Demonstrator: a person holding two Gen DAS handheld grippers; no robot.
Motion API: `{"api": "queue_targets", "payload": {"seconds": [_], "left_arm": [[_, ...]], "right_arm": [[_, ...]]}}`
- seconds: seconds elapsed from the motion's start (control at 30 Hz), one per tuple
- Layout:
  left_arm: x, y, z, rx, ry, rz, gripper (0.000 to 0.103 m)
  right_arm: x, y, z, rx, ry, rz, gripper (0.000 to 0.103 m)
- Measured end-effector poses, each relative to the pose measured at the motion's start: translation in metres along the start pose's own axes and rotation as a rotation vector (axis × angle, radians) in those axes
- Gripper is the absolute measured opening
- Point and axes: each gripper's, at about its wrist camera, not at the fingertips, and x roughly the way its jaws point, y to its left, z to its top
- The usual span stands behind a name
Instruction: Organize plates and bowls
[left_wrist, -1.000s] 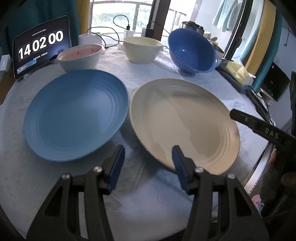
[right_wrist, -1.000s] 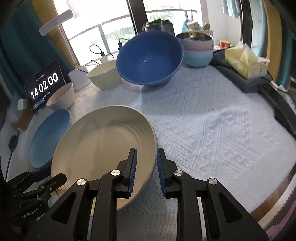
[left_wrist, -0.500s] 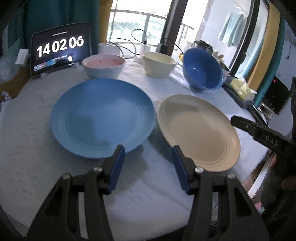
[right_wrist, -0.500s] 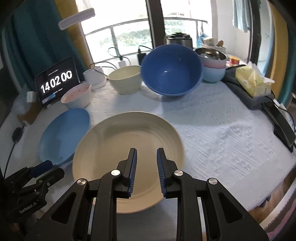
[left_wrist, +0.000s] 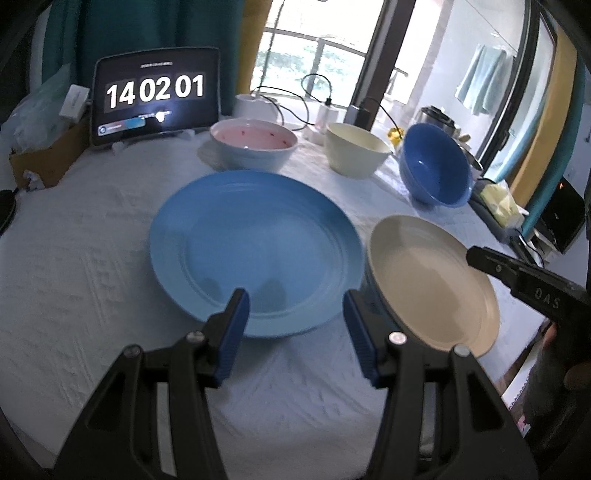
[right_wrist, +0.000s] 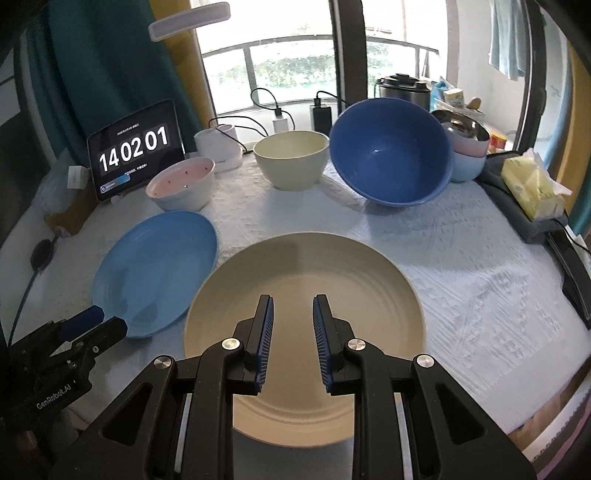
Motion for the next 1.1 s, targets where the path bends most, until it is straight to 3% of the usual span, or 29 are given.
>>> {"api": "queue_targets", "payload": {"seconds": [1.1], "left_arm": [[0.03, 0.073, 0.027, -0.116, 0.003, 0.131, 0.055]], "right_arm": [[0.072, 0.065, 0.042, -0.092, 0.083, 0.095, 0.024]]}}
